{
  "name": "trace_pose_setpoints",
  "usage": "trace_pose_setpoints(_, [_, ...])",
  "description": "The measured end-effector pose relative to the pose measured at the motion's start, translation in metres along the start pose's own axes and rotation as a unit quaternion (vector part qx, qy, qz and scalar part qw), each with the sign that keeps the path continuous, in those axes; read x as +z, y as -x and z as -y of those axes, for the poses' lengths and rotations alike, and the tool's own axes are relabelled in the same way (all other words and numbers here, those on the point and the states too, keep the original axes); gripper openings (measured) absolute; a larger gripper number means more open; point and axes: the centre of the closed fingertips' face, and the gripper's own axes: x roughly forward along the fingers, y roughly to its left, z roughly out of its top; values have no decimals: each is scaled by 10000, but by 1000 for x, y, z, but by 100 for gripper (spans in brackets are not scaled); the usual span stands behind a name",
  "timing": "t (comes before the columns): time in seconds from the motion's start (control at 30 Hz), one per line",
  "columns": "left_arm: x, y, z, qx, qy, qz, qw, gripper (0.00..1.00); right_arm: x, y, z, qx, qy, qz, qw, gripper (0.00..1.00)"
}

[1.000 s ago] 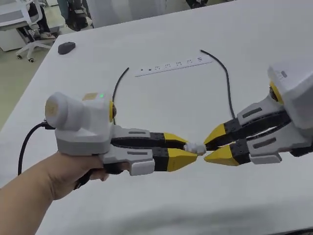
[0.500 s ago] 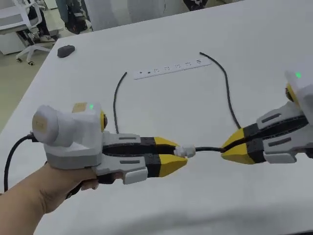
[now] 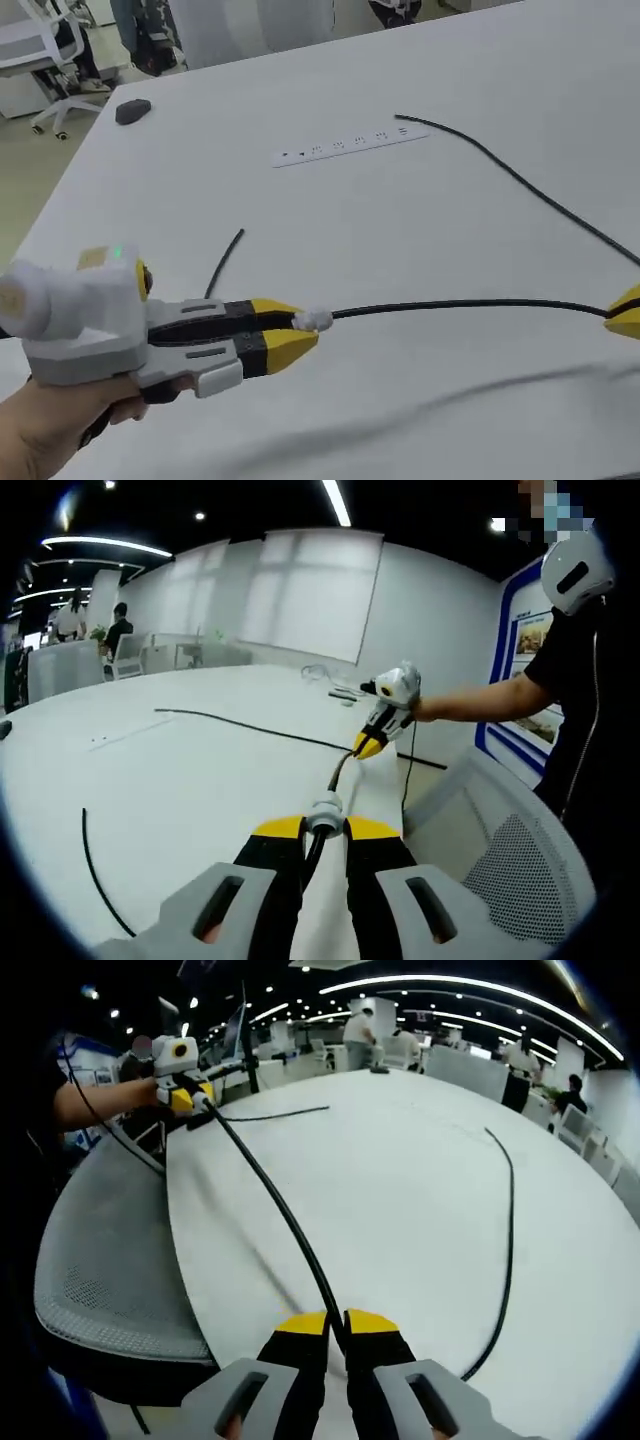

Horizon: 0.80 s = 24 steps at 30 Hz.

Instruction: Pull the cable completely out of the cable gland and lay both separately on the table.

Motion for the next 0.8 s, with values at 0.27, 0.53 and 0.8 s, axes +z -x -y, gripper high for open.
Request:
trace_pose_setpoints(0.27, [5, -5, 2, -10, -76, -12, 10000, 14, 19, -1, -22, 337, 62, 7, 9994, 13])
trace_pose_setpoints(0.53, [11, -22, 18, -225, -266, -41, 9994, 14, 131, -9, -111, 1349, 760, 1003, 9828, 15])
trace_pose_setpoints(0.8, [17, -35, 34, -399, -468, -12, 9981, 14, 168, -29, -165, 1795, 1574, 1096, 9649, 12])
